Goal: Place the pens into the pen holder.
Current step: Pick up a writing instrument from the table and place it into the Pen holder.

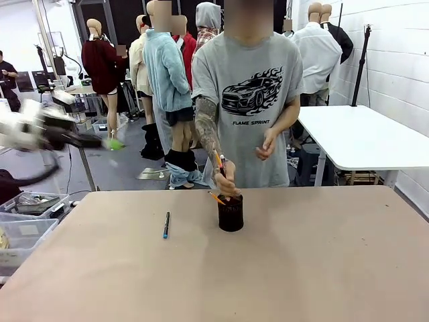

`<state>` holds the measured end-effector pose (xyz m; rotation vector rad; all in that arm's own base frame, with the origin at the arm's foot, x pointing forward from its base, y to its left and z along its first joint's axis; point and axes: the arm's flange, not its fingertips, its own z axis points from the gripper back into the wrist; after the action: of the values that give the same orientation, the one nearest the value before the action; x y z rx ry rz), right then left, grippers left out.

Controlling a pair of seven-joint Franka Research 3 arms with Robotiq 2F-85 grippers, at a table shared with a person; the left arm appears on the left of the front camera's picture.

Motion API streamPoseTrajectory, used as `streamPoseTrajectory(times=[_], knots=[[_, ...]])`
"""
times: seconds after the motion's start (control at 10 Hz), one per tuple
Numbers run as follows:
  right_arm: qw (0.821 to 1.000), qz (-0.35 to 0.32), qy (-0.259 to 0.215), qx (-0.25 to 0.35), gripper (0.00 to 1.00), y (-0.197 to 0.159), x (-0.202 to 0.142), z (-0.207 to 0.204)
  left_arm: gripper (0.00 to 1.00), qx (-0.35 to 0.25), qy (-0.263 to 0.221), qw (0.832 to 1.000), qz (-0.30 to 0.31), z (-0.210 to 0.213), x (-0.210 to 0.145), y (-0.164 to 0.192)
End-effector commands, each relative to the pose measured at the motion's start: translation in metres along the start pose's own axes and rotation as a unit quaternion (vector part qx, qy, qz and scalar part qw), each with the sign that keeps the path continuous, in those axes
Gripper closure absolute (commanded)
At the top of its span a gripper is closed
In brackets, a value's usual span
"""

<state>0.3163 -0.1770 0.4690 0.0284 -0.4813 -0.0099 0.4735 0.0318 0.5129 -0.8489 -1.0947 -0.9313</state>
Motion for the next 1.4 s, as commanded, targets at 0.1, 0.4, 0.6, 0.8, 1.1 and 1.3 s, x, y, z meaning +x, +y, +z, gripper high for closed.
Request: streamPoseTrajectory(times=[0.1, 0.4, 0.6, 0.8, 1.1, 1.3], knots=[[1.000, 0.000, 0.001, 0.000, 0.25, 0.001, 0.000, 0.000, 1.00, 0.124, -0.111, 0.985, -0.040, 0.125, -0.016, -0.034], [1.000, 0.000, 0.001, 0.000, 0.25, 0.001, 0.000, 0.000, 1.00, 0.134, -0.152, 0.979, -0.032, 0.129, -0.025, -0.034], [1.000, 0.000, 0.001, 0.000, 0.25, 0.001, 0.000, 0.000, 1.00, 0.074, -0.133, 0.988, -0.021, 0.092, -0.019, -0.021], [1.000, 0.000, 0.001, 0.000, 0.25, 0.001, 0.000, 0.000, 1.00, -0.026, -0.122, 0.992, -0.002, 0.014, -0.009, -0.011], [1.000, 0.000, 0.001, 0.000, 0.25, 0.001, 0.000, 0.000, 1.00, -0.105, -0.009, 0.994, 0.021, -0.130, -0.003, -0.005], [1.000, 0.000, 0.001, 0.000, 0.25, 0.001, 0.000, 0.000, 1.00, -0.111, 0.086, 0.989, 0.045, -0.189, -0.007, -0.005]])
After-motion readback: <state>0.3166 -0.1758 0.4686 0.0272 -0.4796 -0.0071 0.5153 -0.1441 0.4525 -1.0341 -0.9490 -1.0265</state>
